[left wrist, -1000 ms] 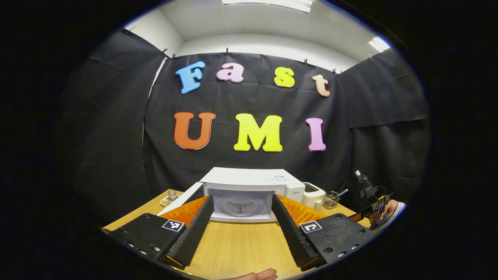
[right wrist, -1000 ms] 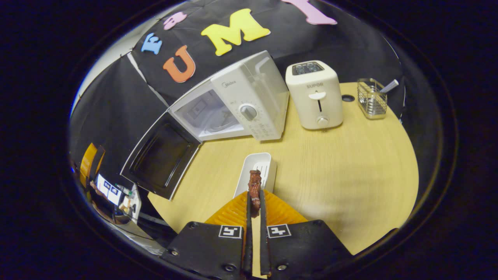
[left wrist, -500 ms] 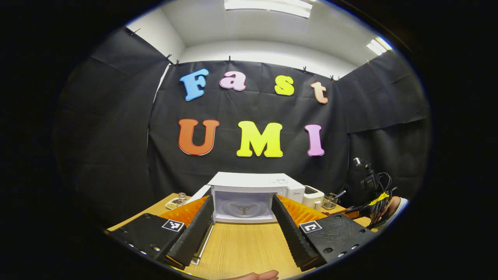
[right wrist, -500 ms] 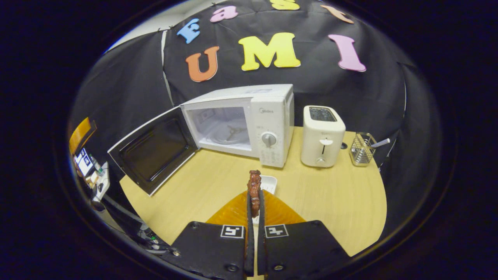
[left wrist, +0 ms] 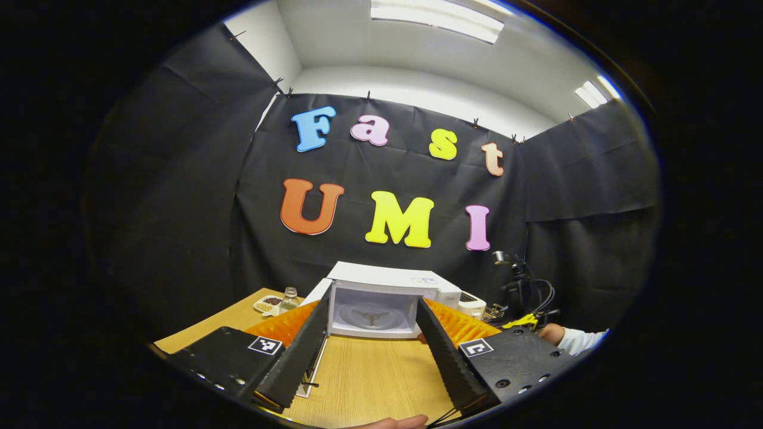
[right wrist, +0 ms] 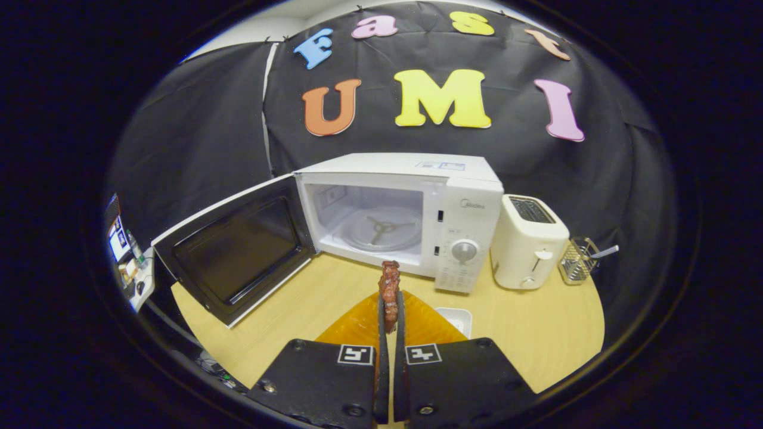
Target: Open the microwave oven with the left hand, put the food in, and close the microwave oven.
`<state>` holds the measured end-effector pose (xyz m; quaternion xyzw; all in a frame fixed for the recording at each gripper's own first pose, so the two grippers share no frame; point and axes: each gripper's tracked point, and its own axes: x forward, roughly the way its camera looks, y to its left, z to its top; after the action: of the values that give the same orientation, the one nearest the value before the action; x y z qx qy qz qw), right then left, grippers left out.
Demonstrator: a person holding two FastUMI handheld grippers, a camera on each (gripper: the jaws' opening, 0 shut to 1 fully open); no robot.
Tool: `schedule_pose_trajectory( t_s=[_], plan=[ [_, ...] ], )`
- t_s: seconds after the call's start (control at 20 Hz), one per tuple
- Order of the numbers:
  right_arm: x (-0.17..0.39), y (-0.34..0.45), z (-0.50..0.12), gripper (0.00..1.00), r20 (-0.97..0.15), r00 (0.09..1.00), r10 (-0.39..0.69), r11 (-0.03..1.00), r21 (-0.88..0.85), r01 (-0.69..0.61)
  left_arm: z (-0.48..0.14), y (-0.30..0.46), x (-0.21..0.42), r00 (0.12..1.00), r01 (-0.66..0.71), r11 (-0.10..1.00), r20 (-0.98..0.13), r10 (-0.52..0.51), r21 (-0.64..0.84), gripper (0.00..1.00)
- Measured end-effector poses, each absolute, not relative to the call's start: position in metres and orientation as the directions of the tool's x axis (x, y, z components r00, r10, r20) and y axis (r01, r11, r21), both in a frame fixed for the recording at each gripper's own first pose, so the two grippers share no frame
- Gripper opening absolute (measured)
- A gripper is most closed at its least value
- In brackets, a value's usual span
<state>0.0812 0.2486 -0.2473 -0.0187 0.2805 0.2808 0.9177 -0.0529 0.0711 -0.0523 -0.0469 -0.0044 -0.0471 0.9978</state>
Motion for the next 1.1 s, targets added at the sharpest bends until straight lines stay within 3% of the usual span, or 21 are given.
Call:
schedule_pose_trajectory(
  t_s=[0.35, 0.6, 0.95, 1.1],
  plan=[
    [0.115, 0.328, -0.242, 0.07, -0.466, 0.725, 0.507, 0.855, 0.167, -0.491, -0.056, 0.091, -0.044, 0.997, 0.072, 0.995, 0.006, -0.072, -0.067, 0.92],
    [0.158, 0.376, -0.242, 0.06, -0.388, 0.780, 0.491, 0.868, 0.298, -0.398, -0.056, 0.097, -0.029, 0.998, 0.058, 0.998, -0.013, -0.058, -0.029, 0.92],
    [0.222, 0.416, -0.277, 0.07, -0.356, 0.841, 0.407, 0.839, 0.510, -0.190, -0.060, 0.104, -0.014, 0.999, 0.010, 0.999, -0.042, -0.008, 0.049, 0.92],
    [0.251, 0.416, -0.293, 0.08, -0.354, 0.887, 0.298, 0.810, 0.585, -0.038, -0.065, 0.104, -0.009, 0.998, 0.003, 0.999, -0.055, -0.001, 0.047, 0.92]
  ],
)
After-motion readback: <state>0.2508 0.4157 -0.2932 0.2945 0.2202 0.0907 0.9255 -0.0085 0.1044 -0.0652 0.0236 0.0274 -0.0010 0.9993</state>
